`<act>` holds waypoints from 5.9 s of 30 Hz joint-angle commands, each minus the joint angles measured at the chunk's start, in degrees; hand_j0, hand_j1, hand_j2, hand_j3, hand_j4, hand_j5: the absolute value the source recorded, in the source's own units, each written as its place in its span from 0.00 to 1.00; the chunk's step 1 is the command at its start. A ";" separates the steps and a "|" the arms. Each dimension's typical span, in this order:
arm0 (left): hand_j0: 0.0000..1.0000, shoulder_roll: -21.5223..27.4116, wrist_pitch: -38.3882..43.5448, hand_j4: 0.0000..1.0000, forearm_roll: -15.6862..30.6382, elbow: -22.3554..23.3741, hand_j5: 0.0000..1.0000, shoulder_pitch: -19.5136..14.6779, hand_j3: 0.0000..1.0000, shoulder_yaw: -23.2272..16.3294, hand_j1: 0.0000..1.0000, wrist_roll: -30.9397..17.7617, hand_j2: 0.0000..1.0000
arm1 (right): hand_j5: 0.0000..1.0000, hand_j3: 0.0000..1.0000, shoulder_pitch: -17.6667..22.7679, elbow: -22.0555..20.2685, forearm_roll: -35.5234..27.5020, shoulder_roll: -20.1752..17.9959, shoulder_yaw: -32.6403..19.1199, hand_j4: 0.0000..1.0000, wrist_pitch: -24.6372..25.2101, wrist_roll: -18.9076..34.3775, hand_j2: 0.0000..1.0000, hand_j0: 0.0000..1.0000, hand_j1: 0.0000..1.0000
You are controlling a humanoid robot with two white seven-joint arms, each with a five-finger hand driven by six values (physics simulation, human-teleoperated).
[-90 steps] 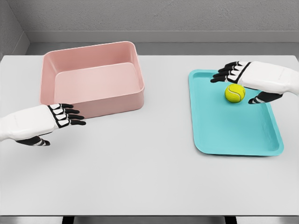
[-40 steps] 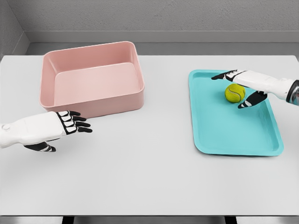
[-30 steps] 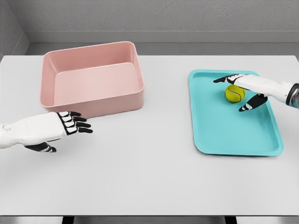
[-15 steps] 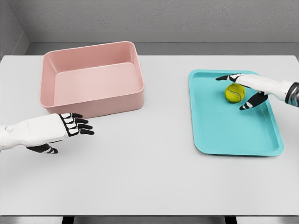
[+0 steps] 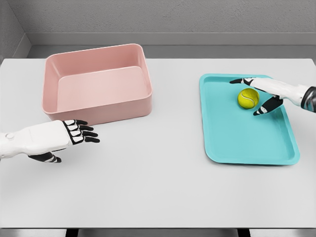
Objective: Put the tennis from the blue tray into the pink basket with both arms
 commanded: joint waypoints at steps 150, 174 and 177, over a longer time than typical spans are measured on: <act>1.00 -21.07 0.04 1.00 0.30 -0.27 1.00 -15.38 1.00 -9.55 1.00 -10.71 1.00 | 1.00 1.00 9.05 -20.44 -14.91 -3.02 -14.80 1.00 0.15 -0.02 1.00 1.00 1.00; 1.00 -41.73 0.04 1.00 -7.17 19.68 1.00 -22.59 1.00 -16.50 1.00 -13.44 1.00 | 1.00 1.00 9.05 -20.70 -14.91 -4.86 -14.00 1.00 0.15 -0.02 1.00 1.00 1.00; 1.00 -43.05 0.04 1.00 -8.67 22.67 1.00 -22.59 1.00 -16.59 1.00 -13.44 1.00 | 1.00 1.00 8.88 -20.70 -14.91 -5.39 -13.92 1.00 0.15 -0.02 1.00 1.00 1.00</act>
